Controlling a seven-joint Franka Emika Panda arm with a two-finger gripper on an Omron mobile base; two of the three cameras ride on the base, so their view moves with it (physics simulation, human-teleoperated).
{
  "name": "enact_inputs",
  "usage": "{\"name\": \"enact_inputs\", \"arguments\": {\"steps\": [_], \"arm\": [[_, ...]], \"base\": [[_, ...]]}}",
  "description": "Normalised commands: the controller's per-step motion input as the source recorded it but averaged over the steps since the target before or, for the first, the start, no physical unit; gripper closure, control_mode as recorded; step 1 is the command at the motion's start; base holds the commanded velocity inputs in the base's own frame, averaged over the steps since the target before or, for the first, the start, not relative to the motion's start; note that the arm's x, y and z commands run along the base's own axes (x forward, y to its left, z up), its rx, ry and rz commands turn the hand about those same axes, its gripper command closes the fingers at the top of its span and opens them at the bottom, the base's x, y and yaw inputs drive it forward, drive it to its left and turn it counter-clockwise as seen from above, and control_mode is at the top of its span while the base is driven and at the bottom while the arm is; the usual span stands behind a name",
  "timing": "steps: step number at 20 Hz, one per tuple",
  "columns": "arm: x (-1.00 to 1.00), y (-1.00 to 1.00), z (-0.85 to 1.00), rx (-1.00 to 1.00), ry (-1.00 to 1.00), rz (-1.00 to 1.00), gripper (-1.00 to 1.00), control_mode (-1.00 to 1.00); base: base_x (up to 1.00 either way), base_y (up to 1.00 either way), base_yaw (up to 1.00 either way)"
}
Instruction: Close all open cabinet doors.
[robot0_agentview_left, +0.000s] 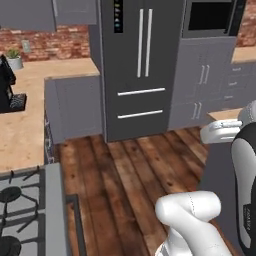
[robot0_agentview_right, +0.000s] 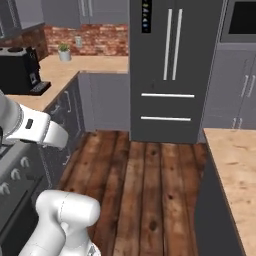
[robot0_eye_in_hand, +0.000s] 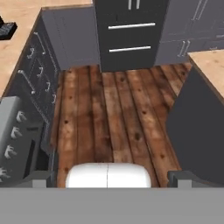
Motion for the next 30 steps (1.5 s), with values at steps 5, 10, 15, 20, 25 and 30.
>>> {"name": "enact_inputs", "arguments": {"steps": [5, 10, 15, 20, 25, 30], "arm": [[0.0, 0.0, 0.0, 0.0, 0.0, 0.0, -1.0, 1.0], [0.0, 0.0, 0.0, 0.0, 0.0, 0.0, -1.0, 1.0], [0.0, 0.0, 0.0, 0.0, 0.0, 0.0, -1.0, 1.0], [0.0, 0.0, 0.0, 0.0, 0.0, 0.0, -1.0, 1.0], [0.0, 0.0, 0.0, 0.0, 0.0, 0.0, -1.0, 1.0], [0.0, 0.0, 0.0, 0.0, 0.0, 0.0, -1.0, 1.0]], "base": [[1.0, 0.0, 0.04], [1.0, 0.0, 0.16], [1.0, 0.0, 0.25], [1.0, 0.0, 0.31], [1.0, 0.0, 0.38], [1.0, 0.01, 0.41]]}}
